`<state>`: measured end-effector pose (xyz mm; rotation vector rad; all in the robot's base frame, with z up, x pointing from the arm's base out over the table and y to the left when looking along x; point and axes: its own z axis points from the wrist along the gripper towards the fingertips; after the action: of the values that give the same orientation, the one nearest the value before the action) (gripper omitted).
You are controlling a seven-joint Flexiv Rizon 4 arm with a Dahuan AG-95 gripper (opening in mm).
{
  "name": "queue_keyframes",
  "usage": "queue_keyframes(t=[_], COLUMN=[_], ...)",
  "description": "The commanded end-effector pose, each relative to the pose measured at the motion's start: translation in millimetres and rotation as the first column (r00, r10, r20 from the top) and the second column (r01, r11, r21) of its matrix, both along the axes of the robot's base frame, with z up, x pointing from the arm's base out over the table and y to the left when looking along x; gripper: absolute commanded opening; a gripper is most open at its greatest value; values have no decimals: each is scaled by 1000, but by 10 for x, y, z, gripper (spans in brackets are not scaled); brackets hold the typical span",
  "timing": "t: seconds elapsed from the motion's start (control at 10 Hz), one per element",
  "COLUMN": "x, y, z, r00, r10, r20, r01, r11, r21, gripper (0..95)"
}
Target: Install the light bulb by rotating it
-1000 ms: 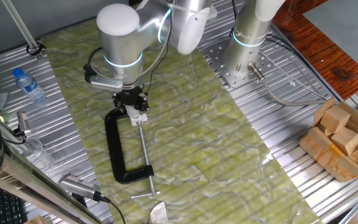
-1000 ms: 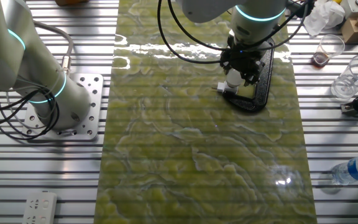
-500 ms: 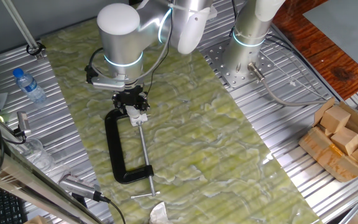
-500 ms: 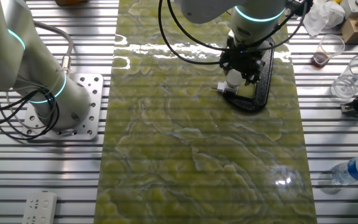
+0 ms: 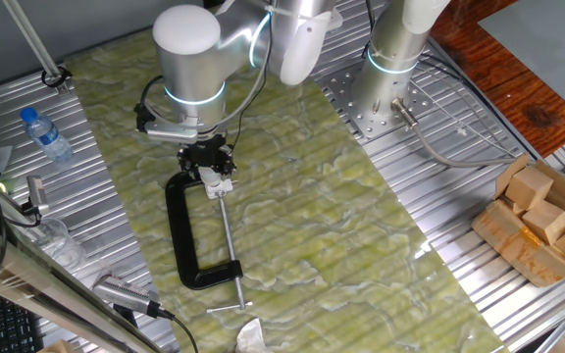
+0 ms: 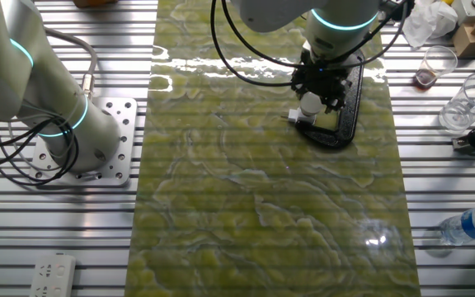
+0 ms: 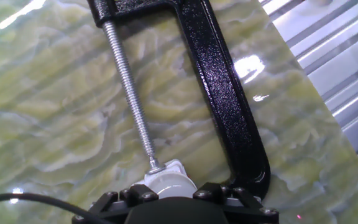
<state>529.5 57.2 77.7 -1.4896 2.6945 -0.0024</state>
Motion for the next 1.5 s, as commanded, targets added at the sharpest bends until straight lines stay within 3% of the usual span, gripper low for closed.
queue_keyframes(t=[0.1,0.2,0.8,1.1,1.5], x=[-5,-6,-7,-7,-9], y=[1,1,3,3,1], z=[-4,-6,-9,-8,-10], r00=[1000,1000,993,950,888], r10=[-9,-20,-119,-311,-458], r20=[0,-1,-12,-20,-51], r01=[9,20,119,311,458], r11=[1000,1000,993,950,889], r21=[0,1,-5,-7,-16], gripper=[190,0,0,0,0])
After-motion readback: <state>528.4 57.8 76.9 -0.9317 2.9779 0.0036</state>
